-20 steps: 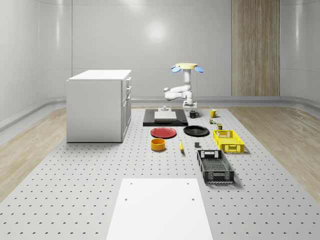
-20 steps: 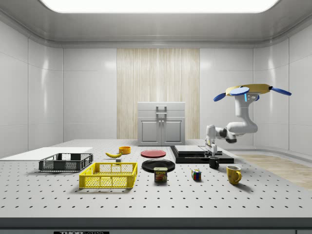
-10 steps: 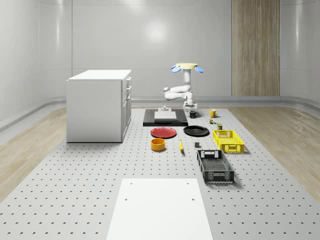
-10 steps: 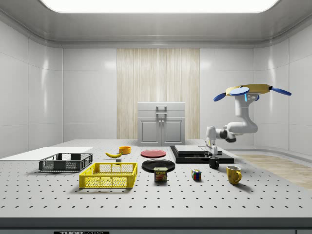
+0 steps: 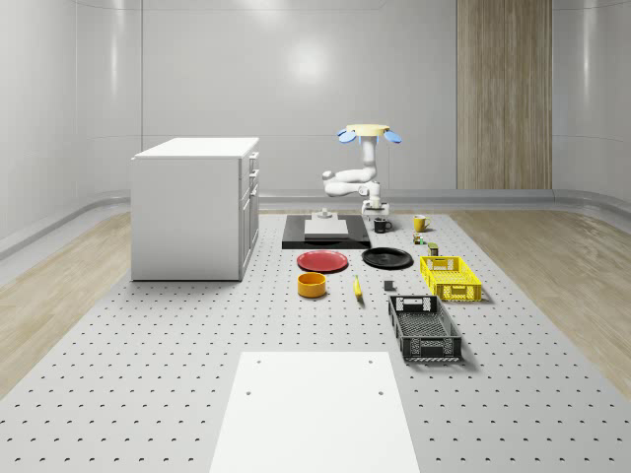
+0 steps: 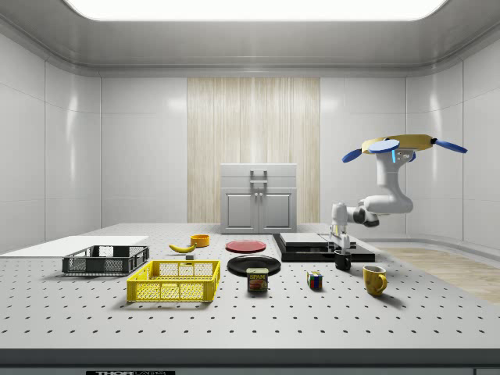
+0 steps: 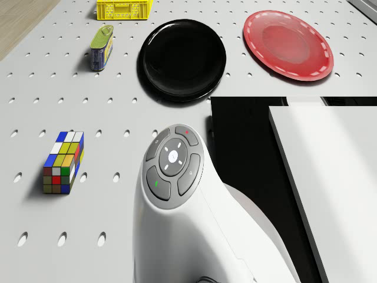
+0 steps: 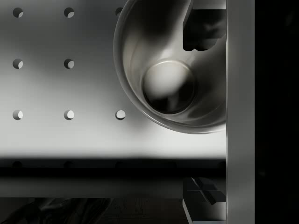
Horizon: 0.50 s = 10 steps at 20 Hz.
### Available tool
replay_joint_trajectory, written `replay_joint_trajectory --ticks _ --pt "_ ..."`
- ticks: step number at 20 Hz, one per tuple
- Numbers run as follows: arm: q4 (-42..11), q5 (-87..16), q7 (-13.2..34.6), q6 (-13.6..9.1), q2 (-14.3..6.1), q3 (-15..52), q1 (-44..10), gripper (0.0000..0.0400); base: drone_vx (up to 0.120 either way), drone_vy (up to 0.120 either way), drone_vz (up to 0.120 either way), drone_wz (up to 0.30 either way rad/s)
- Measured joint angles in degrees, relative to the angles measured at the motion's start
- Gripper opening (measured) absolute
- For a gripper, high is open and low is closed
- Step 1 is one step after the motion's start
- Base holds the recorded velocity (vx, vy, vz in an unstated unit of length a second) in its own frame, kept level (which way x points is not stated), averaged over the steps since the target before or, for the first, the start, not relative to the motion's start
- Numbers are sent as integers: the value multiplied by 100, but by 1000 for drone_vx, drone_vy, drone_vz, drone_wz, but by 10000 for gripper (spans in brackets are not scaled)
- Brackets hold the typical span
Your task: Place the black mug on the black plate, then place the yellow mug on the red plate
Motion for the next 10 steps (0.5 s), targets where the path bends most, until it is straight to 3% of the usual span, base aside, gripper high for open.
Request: replay_joint_trajectory --ticks 10 --pt "10 -26 -73 159 -145 -63 73 400 0 0 0 0"
